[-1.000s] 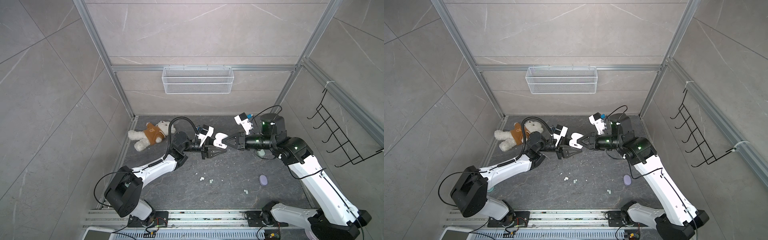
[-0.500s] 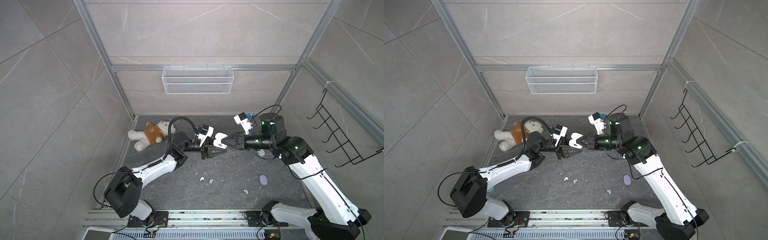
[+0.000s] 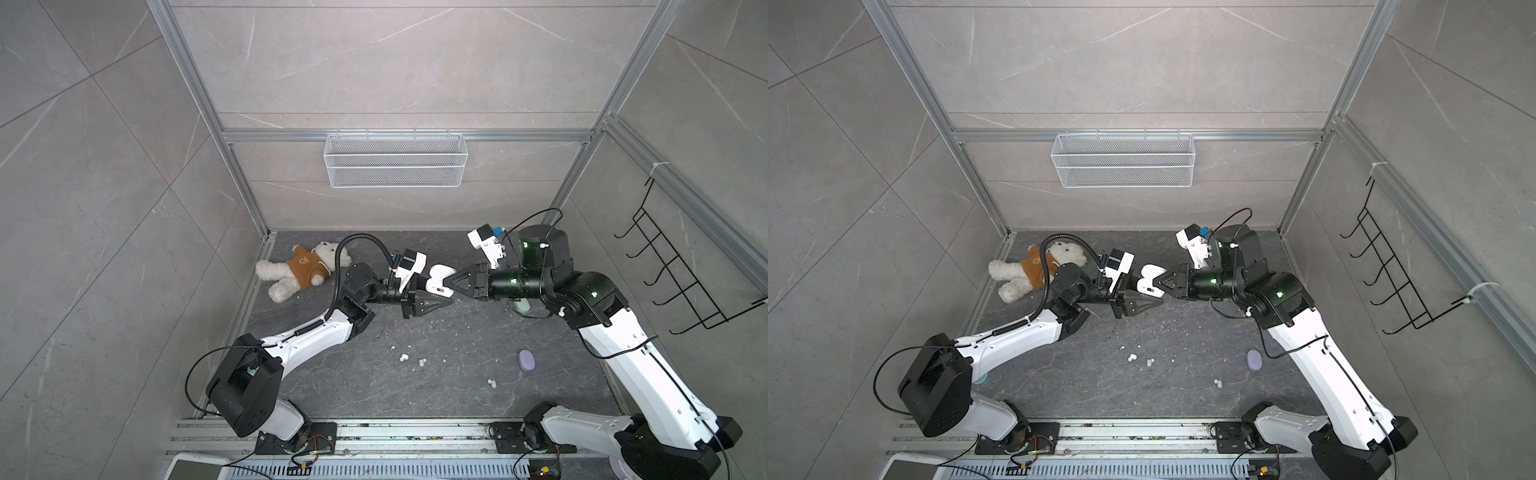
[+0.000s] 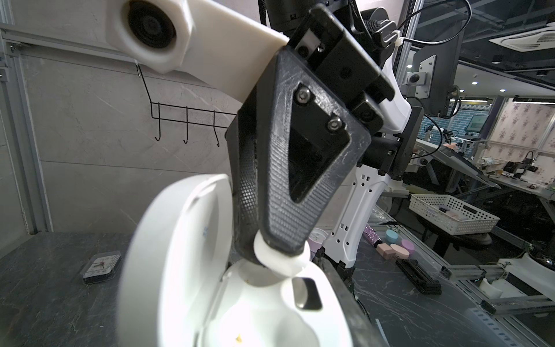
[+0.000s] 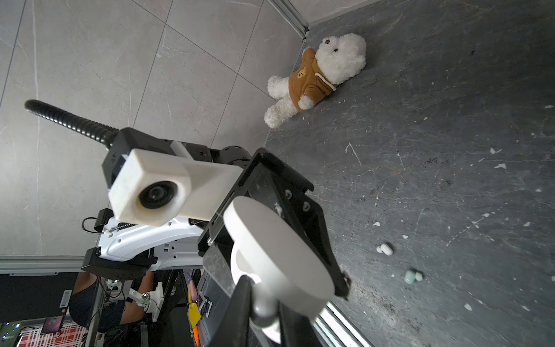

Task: Insert the wireless bluetooth earbuds into the charging case
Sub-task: 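Lower the earbud into the case slot and press it in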

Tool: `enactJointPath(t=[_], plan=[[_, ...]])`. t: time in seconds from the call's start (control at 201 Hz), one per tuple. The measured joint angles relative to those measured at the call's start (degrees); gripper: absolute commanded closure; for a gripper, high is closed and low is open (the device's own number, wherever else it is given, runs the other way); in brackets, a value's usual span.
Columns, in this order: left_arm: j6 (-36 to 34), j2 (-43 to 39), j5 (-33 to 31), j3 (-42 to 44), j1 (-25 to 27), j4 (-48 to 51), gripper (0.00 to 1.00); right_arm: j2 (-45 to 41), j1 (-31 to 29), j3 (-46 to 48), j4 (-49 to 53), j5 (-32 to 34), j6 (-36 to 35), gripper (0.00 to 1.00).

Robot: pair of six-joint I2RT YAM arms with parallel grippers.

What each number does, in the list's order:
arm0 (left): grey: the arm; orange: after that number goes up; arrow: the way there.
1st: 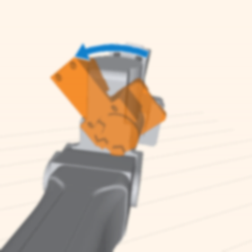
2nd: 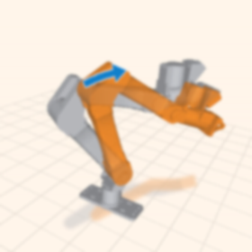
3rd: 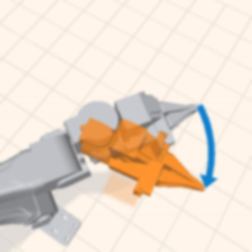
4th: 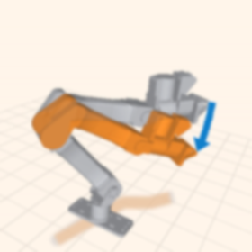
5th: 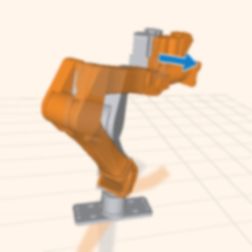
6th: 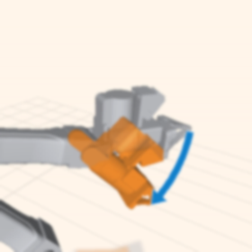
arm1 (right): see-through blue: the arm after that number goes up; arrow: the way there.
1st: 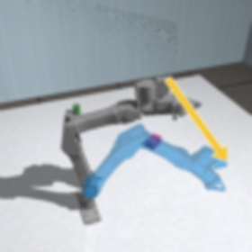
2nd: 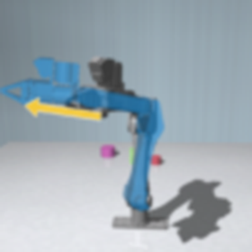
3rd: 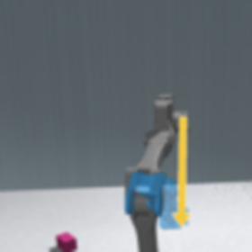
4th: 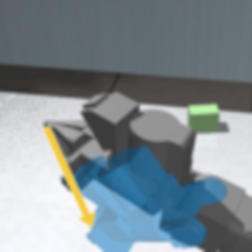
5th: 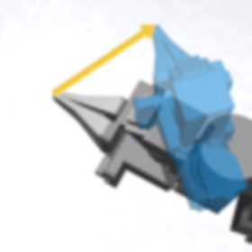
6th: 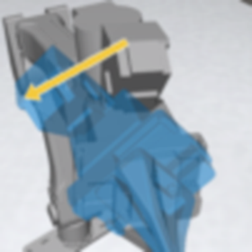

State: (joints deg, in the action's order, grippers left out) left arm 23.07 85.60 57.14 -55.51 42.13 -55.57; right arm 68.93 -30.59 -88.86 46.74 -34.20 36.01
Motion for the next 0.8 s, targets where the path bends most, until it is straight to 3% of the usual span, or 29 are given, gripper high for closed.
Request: enactJointPath(t=[0.279,0.801], plan=[[0.15,-0.09,-0.07,0.0,0.09,0.0,0.85,0.63,-0.5,-1.29,1.05,0.96,-0.22,0.68],[0.13,-0.09,-0.9,0.0,0.33,1.6,0.85,0.9,-1.53,-3.58,2.95,3.13,-1.22,0.35]])
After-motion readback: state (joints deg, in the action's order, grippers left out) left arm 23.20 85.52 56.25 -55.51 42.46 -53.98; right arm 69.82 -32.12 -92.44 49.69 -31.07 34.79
